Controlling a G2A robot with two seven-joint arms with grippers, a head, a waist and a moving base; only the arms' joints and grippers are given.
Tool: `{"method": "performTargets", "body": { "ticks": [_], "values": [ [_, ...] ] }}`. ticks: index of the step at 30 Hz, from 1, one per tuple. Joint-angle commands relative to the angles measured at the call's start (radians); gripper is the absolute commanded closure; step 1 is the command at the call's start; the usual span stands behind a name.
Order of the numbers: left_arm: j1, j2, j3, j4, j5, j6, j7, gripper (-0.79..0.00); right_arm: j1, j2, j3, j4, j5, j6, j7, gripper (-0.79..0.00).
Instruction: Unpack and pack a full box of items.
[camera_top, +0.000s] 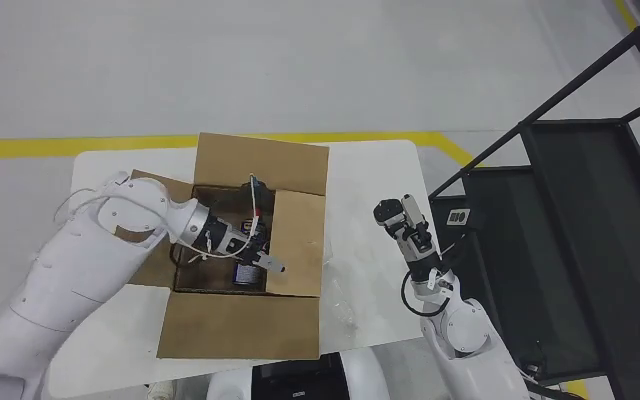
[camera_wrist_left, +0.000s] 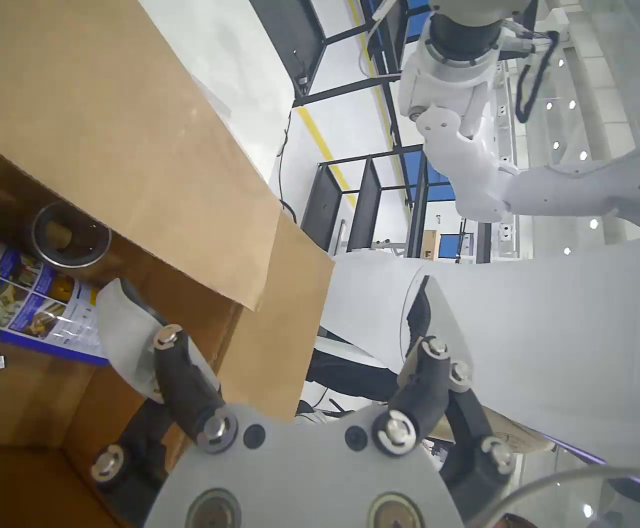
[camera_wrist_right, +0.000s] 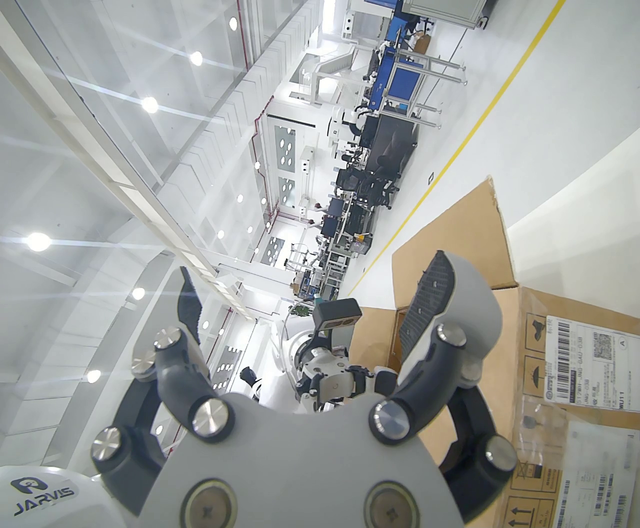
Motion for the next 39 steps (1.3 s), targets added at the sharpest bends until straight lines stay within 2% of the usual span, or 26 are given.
{"method": "performTargets", "body": {
  "ticks": [1, 8, 14, 19, 27, 32, 39],
  "values": [
    [-0.012, -0.017, 0.025, 0.046, -0.022, -0.016, 0.016, -0.785, 0.0, 0.0, 0.0, 0.0, 0.0, 0.0, 0.0, -0.785],
    [-0.043, -0.064, 0.085, 0.173, -0.016, -0.052, 0.061, -0.785, 0.0, 0.0, 0.0, 0.0, 0.0, 0.0, 0.0, -0.785],
    [-0.059, -0.105, 0.126, 0.243, -0.017, -0.073, 0.107, -0.785, 0.0, 0.0, 0.0, 0.0, 0.0, 0.0, 0.0, -0.785],
    [-0.076, -0.135, 0.14, 0.231, -0.068, -0.143, 0.103, -0.785, 0.0, 0.0, 0.0, 0.0, 0.0, 0.0, 0.0, -0.785],
    [-0.125, -0.181, 0.163, 0.169, -0.07, -0.182, 0.122, -0.785, 0.0, 0.0, 0.0, 0.0, 0.0, 0.0, 0.0, -0.785],
    [-0.157, -0.231, 0.209, 0.165, -0.099, -0.208, 0.132, -0.785, 0.0, 0.0, 0.0, 0.0, 0.0, 0.0, 0.0, -0.785],
    [-0.192, -0.32, 0.287, 0.273, -0.137, -0.263, 0.164, -0.785, 0.0, 0.0, 0.0, 0.0, 0.0, 0.0, 0.0, -0.785]
  ]
}}
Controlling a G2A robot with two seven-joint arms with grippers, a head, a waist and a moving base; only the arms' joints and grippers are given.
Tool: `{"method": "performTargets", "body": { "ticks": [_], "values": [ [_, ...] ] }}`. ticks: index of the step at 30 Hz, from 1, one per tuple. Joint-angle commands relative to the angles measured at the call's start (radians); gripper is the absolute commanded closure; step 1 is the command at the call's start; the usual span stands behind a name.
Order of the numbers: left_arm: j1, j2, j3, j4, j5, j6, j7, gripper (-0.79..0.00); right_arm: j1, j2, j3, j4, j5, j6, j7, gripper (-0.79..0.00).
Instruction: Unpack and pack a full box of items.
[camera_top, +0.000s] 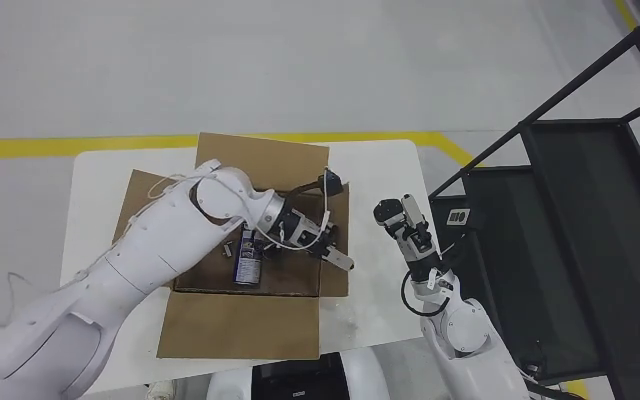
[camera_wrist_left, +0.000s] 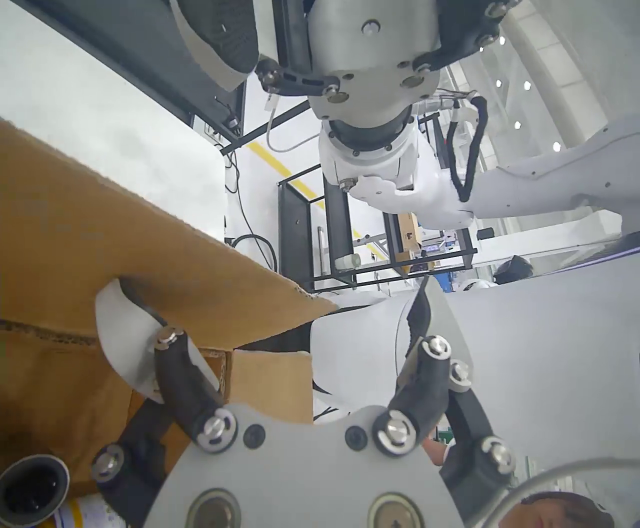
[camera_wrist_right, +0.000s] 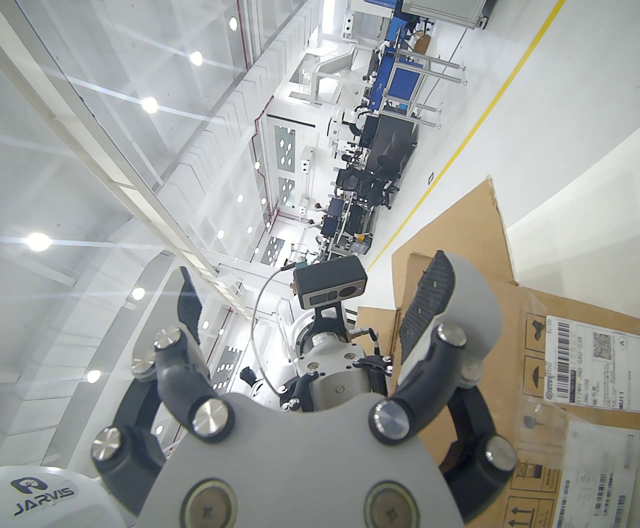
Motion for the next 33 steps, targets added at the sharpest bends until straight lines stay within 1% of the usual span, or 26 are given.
{"method": "performTargets", "body": {
  "ticks": [1, 4, 6, 11, 17, 19, 22, 25, 29, 33],
  "values": [
    [-0.008, -0.027, 0.018, 0.048, -0.007, -0.025, 0.012, -0.785, 0.0, 0.0, 0.0, 0.0, 0.0, 0.0, 0.0, -0.785],
    [-0.012, -0.057, 0.03, 0.118, -0.023, -0.07, 0.028, -0.785, 0.001, 0.0, 0.001, 0.0, 0.0, 0.002, -0.003, -0.785],
    [-0.014, -0.071, 0.029, 0.158, -0.031, -0.102, 0.035, -0.785, -0.003, 0.0, 0.016, -0.004, 0.01, 0.0, -0.022, -0.785],
    [-0.018, -0.089, 0.018, 0.219, -0.04, -0.136, 0.047, -0.785, -0.073, 0.007, 0.084, -0.037, 0.037, -0.021, -0.013, -0.785],
    [-0.016, -0.1, 0.008, 0.268, -0.044, -0.145, 0.056, -0.785, -0.194, 0.02, 0.129, -0.095, 0.119, -0.053, 0.134, -0.785],
    [-0.011, -0.107, 0.01, 0.278, -0.05, -0.15, 0.061, -0.785, -0.215, 0.024, 0.122, -0.101, 0.133, -0.056, 0.191, -0.785],
    [-0.008, -0.12, 0.027, 0.289, -0.029, -0.154, 0.065, -0.785, -0.234, 0.03, 0.107, -0.108, 0.163, -0.088, 0.293, -0.785],
    [-0.009, -0.131, 0.04, 0.314, -0.017, -0.166, 0.077, -0.785, -0.26, 0.039, 0.123, -0.109, 0.195, -0.099, 0.382, -0.785],
    [-0.022, -0.147, 0.047, 0.342, -0.031, -0.177, 0.088, -0.785, -0.276, 0.046, 0.115, -0.086, 0.208, -0.073, 0.44, -0.785],
    [-0.028, -0.157, 0.047, 0.355, -0.04, -0.19, 0.1, -0.785, -0.228, 0.047, 0.082, -0.024, 0.176, -0.012, 0.423, -0.785]
  ]
}}
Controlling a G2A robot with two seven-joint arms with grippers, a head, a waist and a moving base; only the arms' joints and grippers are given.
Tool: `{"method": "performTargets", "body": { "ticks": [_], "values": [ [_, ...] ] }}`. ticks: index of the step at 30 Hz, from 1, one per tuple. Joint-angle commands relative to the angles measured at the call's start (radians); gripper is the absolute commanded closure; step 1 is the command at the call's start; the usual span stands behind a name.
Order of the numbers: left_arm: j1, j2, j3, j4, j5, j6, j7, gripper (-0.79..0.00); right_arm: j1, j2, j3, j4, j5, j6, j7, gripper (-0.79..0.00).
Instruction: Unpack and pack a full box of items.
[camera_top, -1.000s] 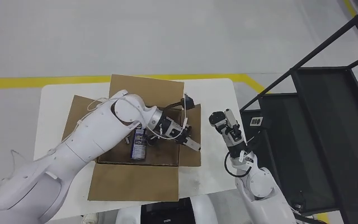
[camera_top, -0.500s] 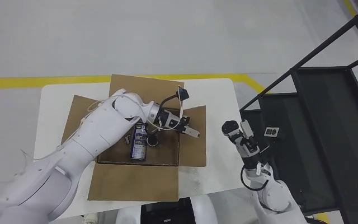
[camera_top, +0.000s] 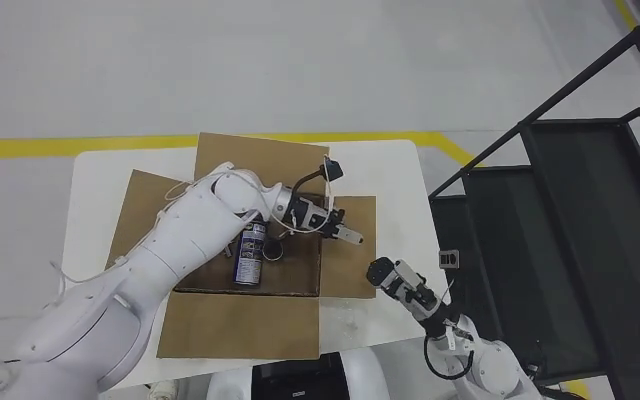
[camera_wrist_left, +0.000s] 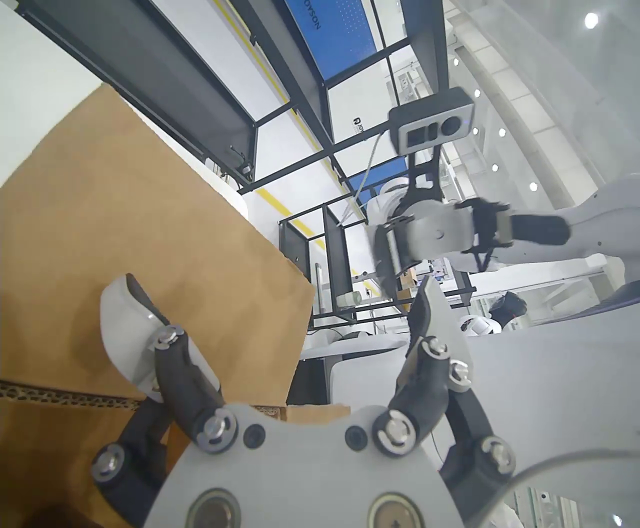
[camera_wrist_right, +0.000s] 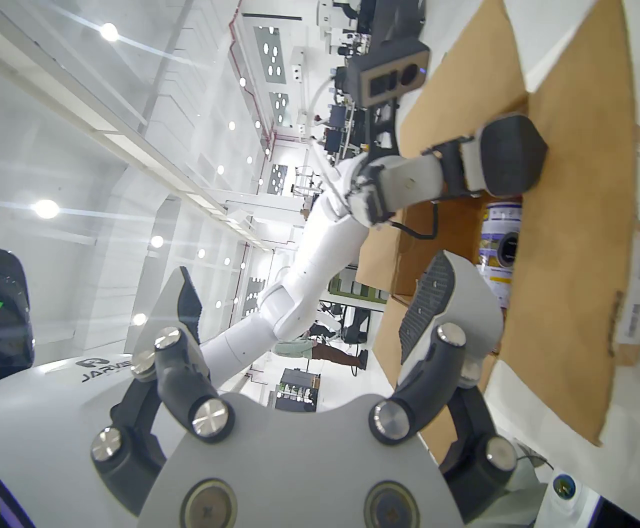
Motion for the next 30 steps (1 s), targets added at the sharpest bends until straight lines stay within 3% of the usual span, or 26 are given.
{"method": "performTargets", "body": {
  "ticks": [1, 7, 11, 16, 20, 26, 30],
  "values": [
    [-0.004, 0.0, -0.002, 0.004, 0.002, -0.003, 0.003, -0.785, 0.028, 0.0, -0.021, 0.035, 0.0, 0.025, -0.01, -0.785],
    [-0.015, 0.014, -0.023, 0.001, -0.006, -0.013, 0.013, -0.785, 0.092, 0.0, -0.069, 0.126, 0.005, 0.06, -0.022, -0.785],
    [-0.03, 0.057, -0.076, -0.029, -0.003, -0.027, 0.027, -0.785, 0.104, 0.002, -0.074, 0.157, 0.003, 0.062, -0.031, -0.785],
    [-0.021, 0.159, -0.199, -0.118, 0.011, 0.006, -0.006, -0.785, 0.119, 0.005, -0.082, 0.17, -0.002, 0.071, -0.021, -0.785],
    [0.023, 0.259, -0.335, -0.26, 0.029, 0.123, -0.123, -0.785, 0.141, 0.008, -0.092, 0.184, -0.006, 0.081, -0.008, -0.785],
    [0.164, 0.403, -0.623, -0.491, 0.116, 0.306, -0.305, -0.785, 0.19, 0.012, -0.12, 0.221, -0.078, 0.127, -0.009, -0.785],
    [0.295, 0.473, -0.819, -0.621, 0.184, 0.419, -0.39, -0.785, 0.227, 0.012, -0.139, 0.242, -0.126, 0.155, -0.043, -0.785]
  ]
}}
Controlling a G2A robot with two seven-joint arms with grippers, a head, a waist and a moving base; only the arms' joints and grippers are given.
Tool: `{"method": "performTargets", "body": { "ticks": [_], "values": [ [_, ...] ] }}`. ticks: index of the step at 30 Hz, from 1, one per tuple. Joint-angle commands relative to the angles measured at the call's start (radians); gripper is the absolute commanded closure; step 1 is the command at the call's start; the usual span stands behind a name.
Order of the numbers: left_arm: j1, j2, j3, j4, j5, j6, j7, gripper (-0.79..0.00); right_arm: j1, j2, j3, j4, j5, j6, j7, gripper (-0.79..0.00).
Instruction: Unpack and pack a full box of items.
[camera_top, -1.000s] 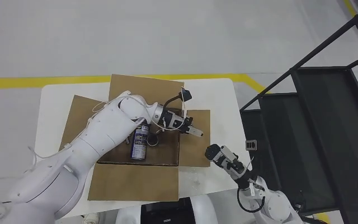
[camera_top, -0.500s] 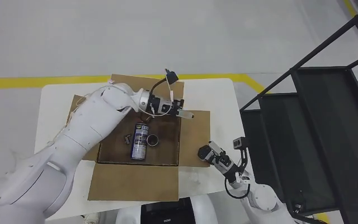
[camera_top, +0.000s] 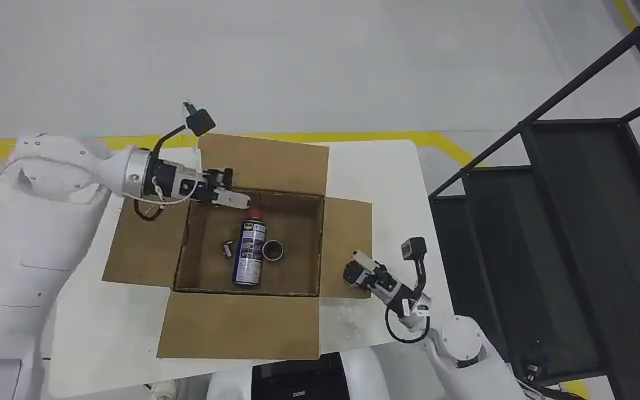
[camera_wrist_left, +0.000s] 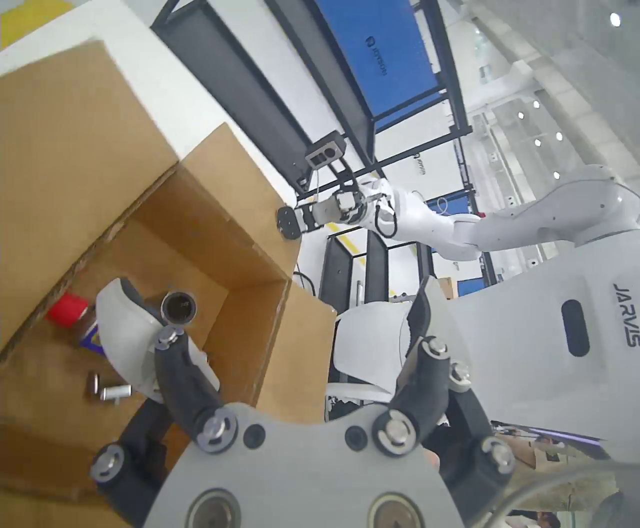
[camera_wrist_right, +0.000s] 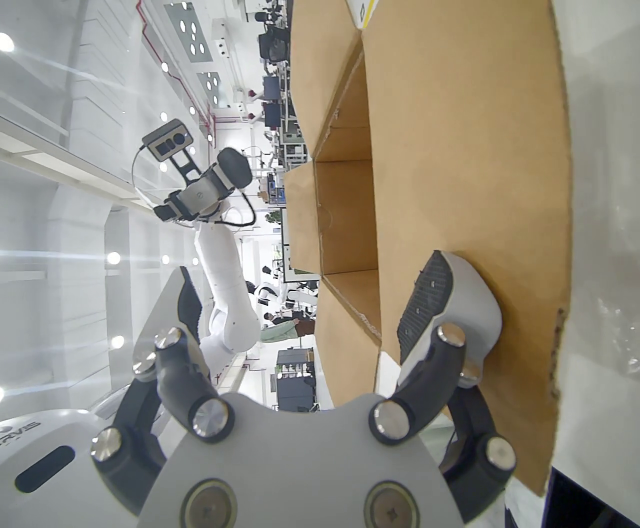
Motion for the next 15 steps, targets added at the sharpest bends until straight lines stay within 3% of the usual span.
{"method": "performTargets", "body": {
  "ticks": [1, 4, 8, 15],
  "values": [
    [0.079, 0.033, -0.115, -0.066, 0.043, 0.062, -0.032, -0.785, 0.018, -0.001, -0.011, 0.009, -0.008, 0.002, -0.013, -0.785],
    [0.19, 0.07, -0.228, -0.133, 0.093, 0.121, -0.035, -0.785, 0.042, -0.001, -0.026, 0.022, -0.013, -0.006, -0.025, -0.785],
    [0.321, 0.108, -0.351, -0.156, 0.117, 0.148, -0.035, -0.785, 0.07, -0.001, -0.037, 0.043, -0.04, -0.002, -0.053, -0.785],
    [0.493, 0.138, -0.472, -0.141, 0.119, 0.127, -0.028, -0.785, 0.11, 0.0, -0.078, 0.053, -0.154, 0.079, -0.092, -0.785]
  ]
}}
